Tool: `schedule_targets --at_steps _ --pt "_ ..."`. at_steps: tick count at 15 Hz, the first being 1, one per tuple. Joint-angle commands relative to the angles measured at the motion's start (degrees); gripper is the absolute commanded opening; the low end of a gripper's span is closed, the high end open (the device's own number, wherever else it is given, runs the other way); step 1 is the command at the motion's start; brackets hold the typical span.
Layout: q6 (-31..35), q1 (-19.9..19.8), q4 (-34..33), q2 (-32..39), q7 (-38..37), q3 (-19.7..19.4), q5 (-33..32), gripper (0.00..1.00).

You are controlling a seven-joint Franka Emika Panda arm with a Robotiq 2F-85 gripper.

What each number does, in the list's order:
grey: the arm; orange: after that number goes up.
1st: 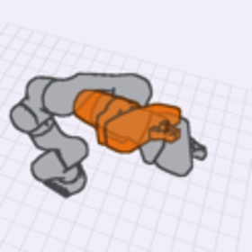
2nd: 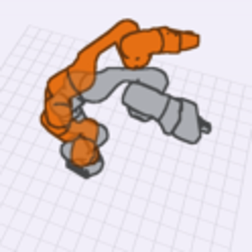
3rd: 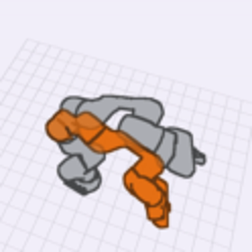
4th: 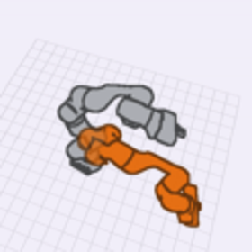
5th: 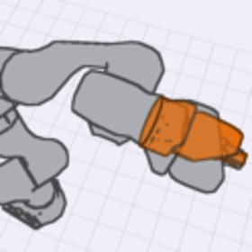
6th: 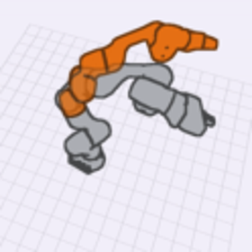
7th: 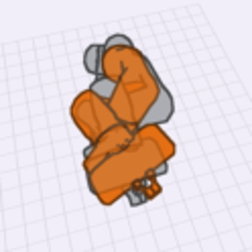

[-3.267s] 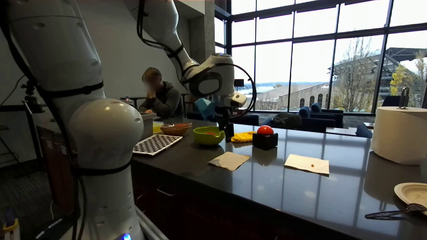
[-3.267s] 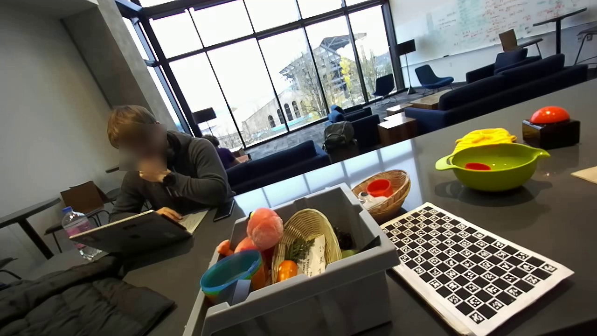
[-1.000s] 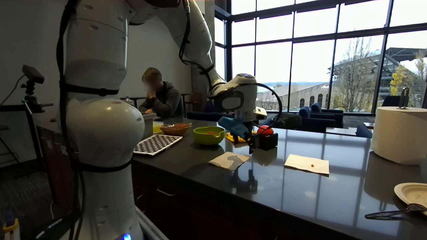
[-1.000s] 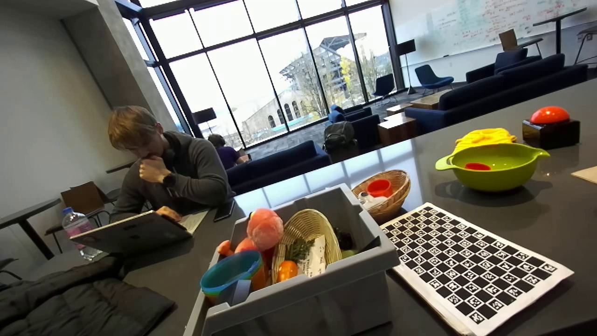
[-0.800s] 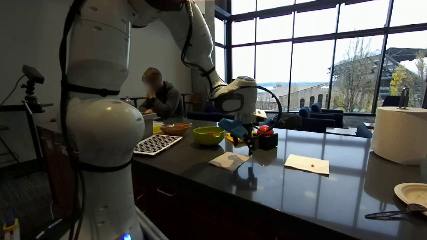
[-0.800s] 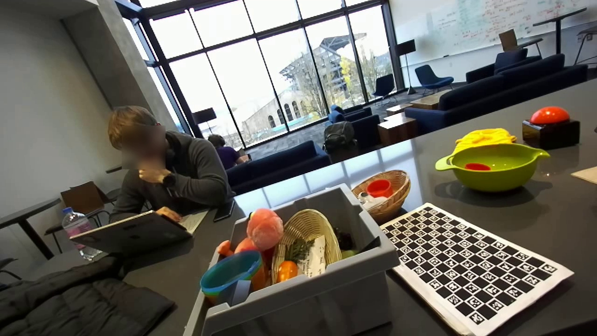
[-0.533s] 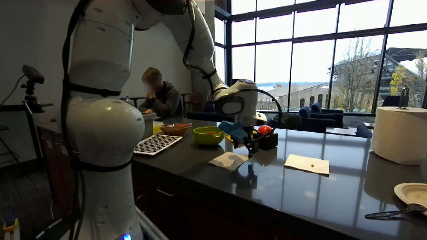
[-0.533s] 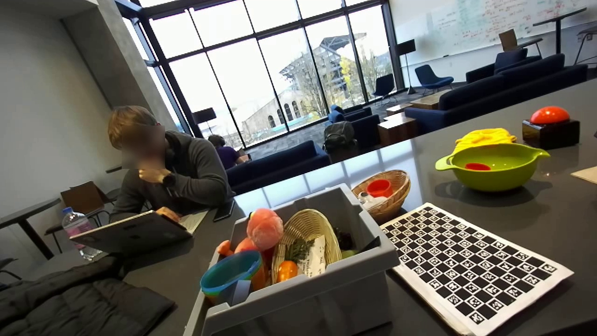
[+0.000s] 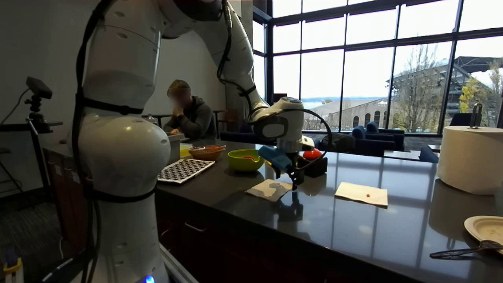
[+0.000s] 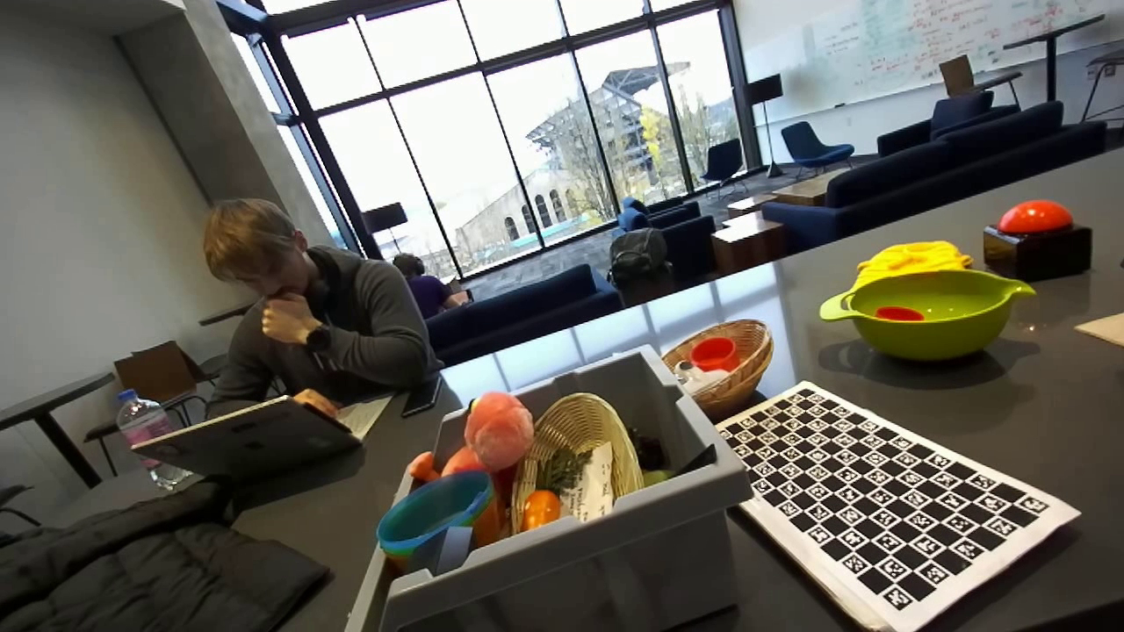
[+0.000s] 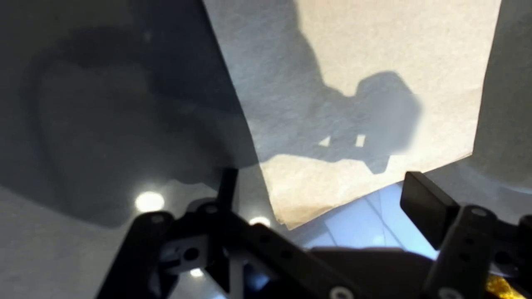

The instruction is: Pick up one white paper napkin and unfold it onto the table

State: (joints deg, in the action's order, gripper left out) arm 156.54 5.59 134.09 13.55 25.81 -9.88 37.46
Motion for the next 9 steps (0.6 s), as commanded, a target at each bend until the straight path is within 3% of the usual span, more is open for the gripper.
schedule_targets --at_steps 1,2,3,4,8,9 --pt "0.8 -0.5 -0.5 0.5 1.2 0.4 1.4 0.93" --pt "0.8 -0.5 -0.4 0.3 1.0 0.3 1.2 0.85" --pt "0.9 -0.5 -0.5 0.3 1.1 0.2 1.2 0.88" --pt "0.9 -0.5 -0.5 0.2 1.0 0.2 1.0 0.82" --pt "1.4 -0.3 -0.1 -0.2 0.7 -0.1 0.4 0.91" --pt "1.6 -0.3 0.0 -0.3 0.7 -0.2 0.1 0.9"
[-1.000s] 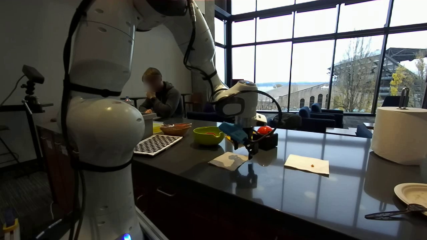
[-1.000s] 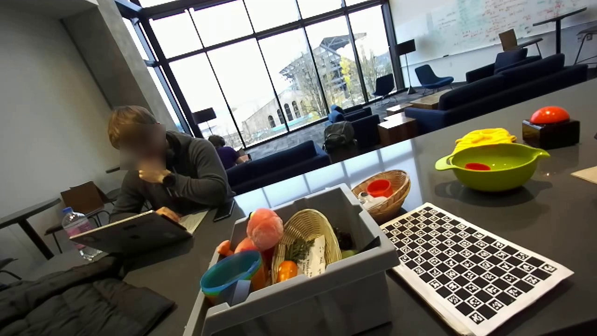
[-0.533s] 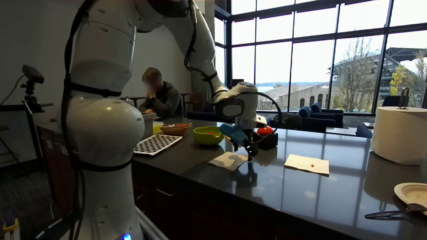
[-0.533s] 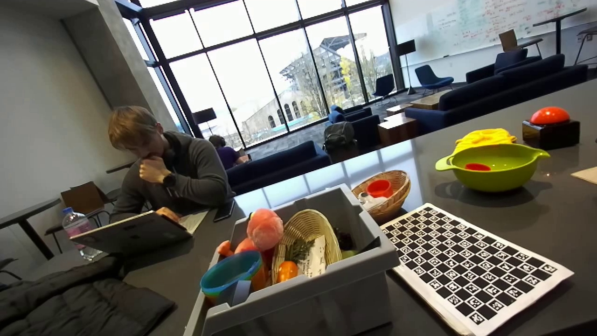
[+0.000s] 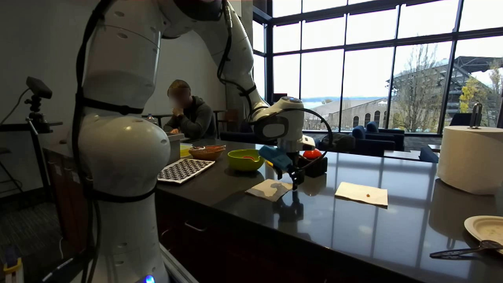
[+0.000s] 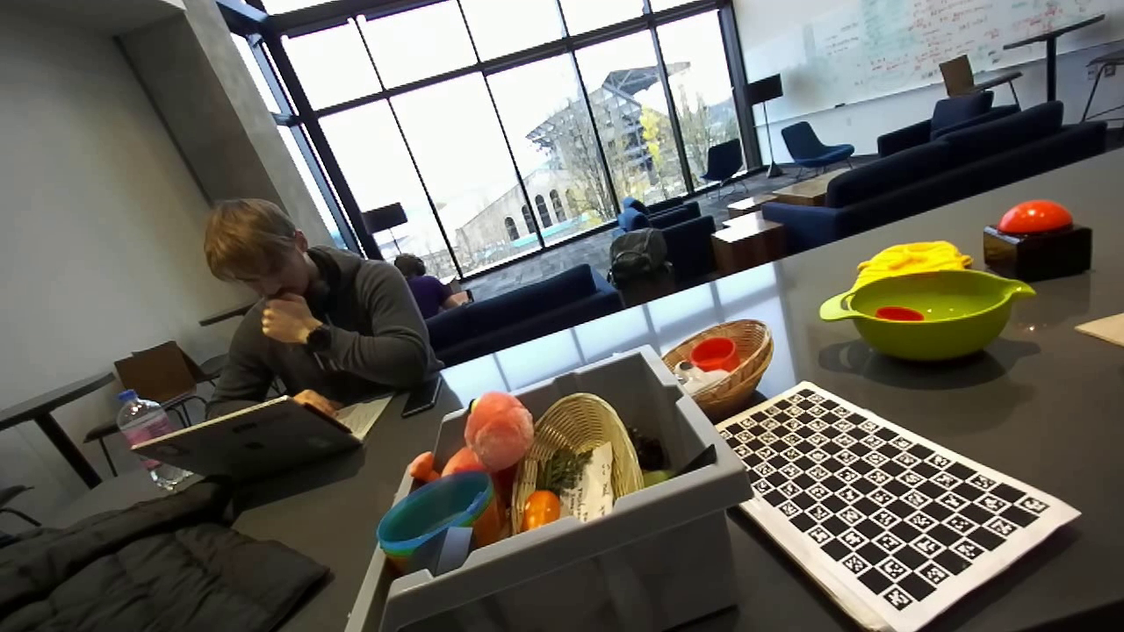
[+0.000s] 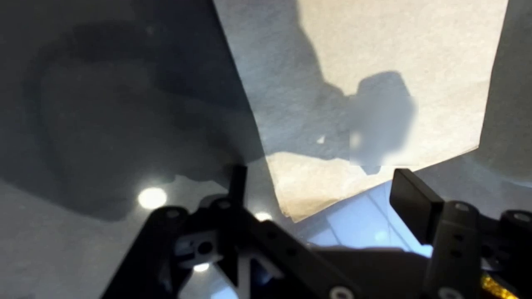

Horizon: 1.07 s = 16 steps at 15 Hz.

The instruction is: Pick up one white paper napkin and unfold it onto the table

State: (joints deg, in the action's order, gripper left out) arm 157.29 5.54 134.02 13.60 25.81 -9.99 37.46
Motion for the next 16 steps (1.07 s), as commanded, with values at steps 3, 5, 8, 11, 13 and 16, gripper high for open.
schedule_targets --at_steps 3,5,8,11,13,16 --pt "1.4 0.2 0.2 -0.8 0.3 -0.3 -0.9 0.98" --pt "1.6 0.5 0.1 -0.8 0.1 -0.1 -1.1 0.99" --pt "1.4 1.5 0.2 -0.5 -1.1 -0.7 -4.1 0.99" --pt "0.2 -3.0 0.7 -1.4 -6.1 3.6 -13.0 1.0" --pt "-0.8 -4.0 0.7 -1.7 -9.6 4.4 -18.6 1.0" --pt "-2.3 -5.7 0.5 -2.2 -13.1 5.6 -24.3 1.0"
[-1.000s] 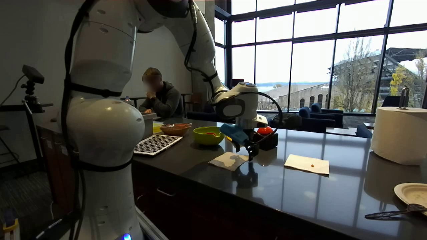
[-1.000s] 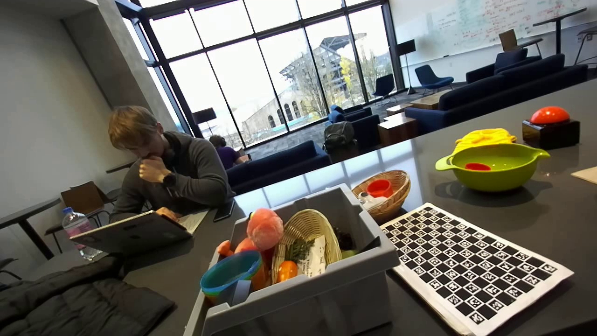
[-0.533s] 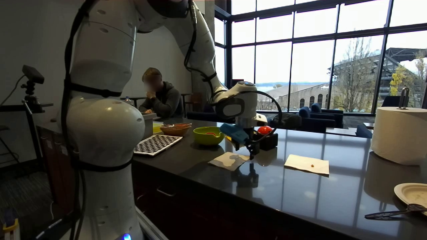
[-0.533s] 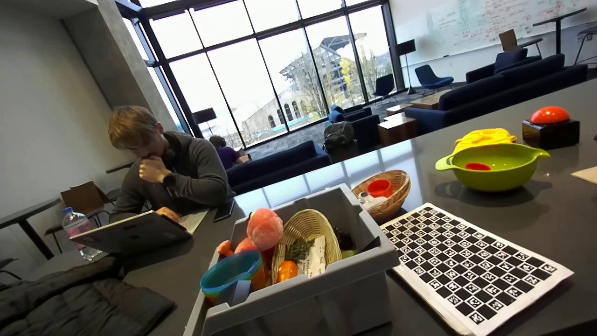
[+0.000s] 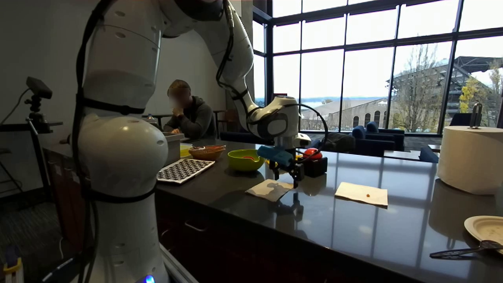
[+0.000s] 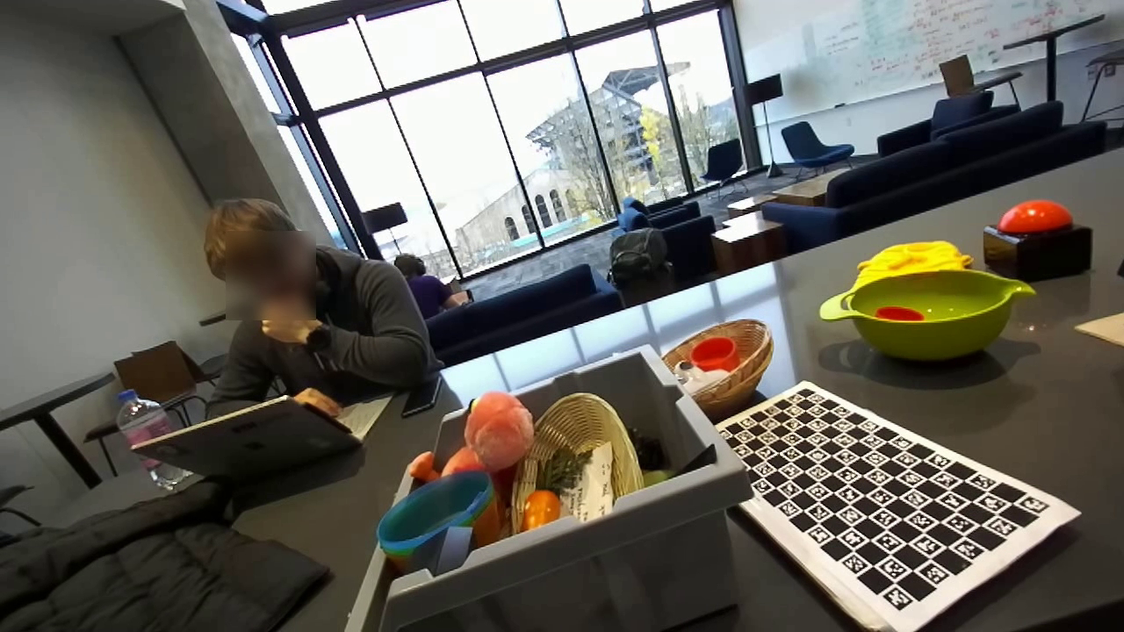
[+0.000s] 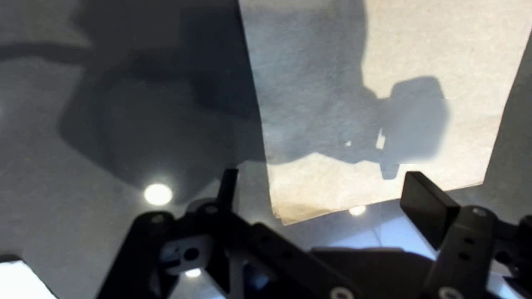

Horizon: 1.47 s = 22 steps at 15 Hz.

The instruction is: Pick up one white paper napkin and unfold it onto the table

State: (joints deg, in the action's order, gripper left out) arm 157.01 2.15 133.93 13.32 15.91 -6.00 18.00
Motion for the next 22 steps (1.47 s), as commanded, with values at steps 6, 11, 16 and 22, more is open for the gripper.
schedule_targets --at_steps 6,11,16,22 --pt "-2.7 -4.2 0.3 -1.9 -5.1 3.6 -7.6 1.0" --pt "-2.7 -4.7 -0.1 -1.0 -5.4 4.7 -7.2 0.99" --pt "-3.4 -5.0 -0.1 -0.8 -5.5 4.7 -7.2 0.79" --pt "-3.8 -5.5 -0.2 -0.9 -5.5 4.6 -7.2 0.51"
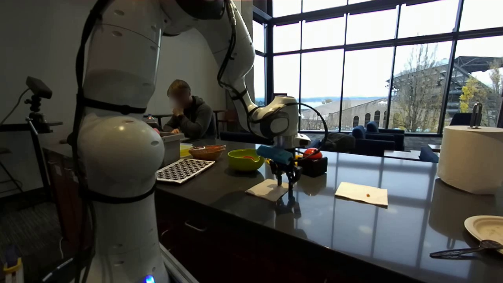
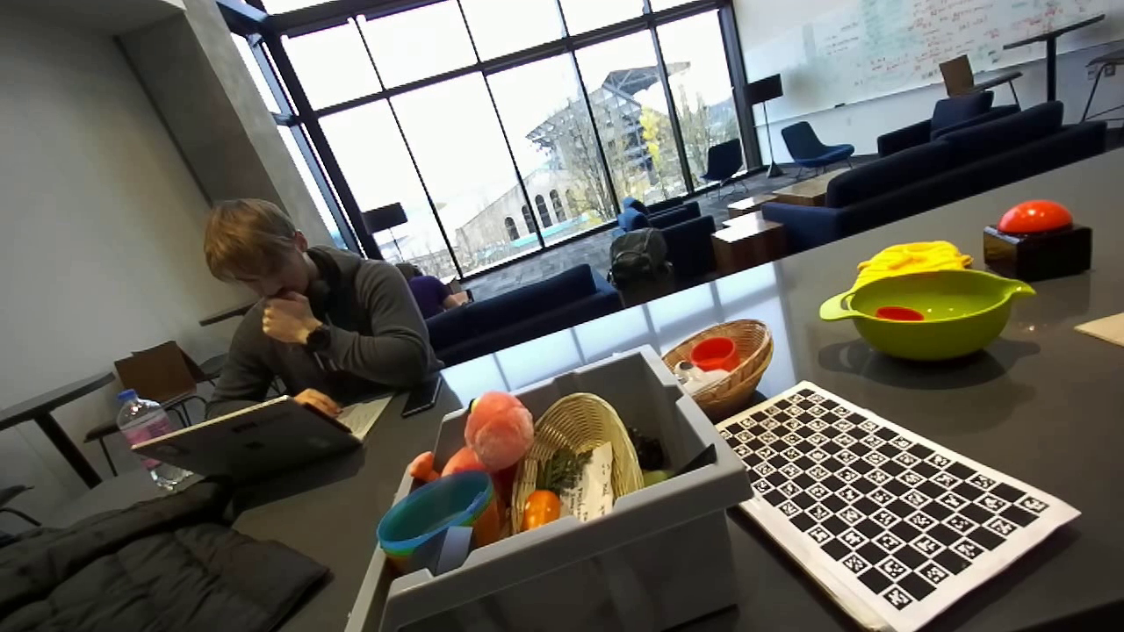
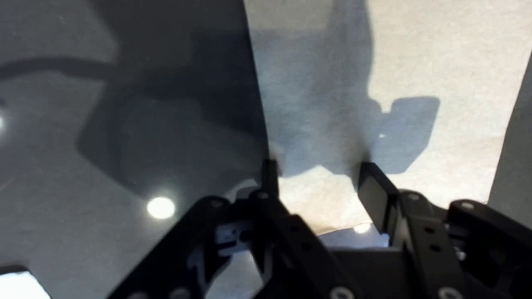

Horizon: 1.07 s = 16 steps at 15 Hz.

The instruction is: Pick up one white paper napkin and unfold it onto the table

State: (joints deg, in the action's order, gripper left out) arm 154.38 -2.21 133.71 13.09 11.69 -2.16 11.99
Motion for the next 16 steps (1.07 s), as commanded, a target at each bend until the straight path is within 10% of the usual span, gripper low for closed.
schedule_targets --at_steps 1,5,10,16 --pt "-1.2 -1.2 0.0 -0.7 -1.4 0.7 -1.3 0.52" --pt "-1.4 -1.3 -0.2 -0.6 -1.5 0.7 -1.4 0.41" --pt "-1.4 -1.5 -0.4 -0.6 -1.8 0.5 -1.7 0.0" --pt "-1.8 -1.4 -0.6 -0.7 -2.4 0.4 -2.2 0.0"
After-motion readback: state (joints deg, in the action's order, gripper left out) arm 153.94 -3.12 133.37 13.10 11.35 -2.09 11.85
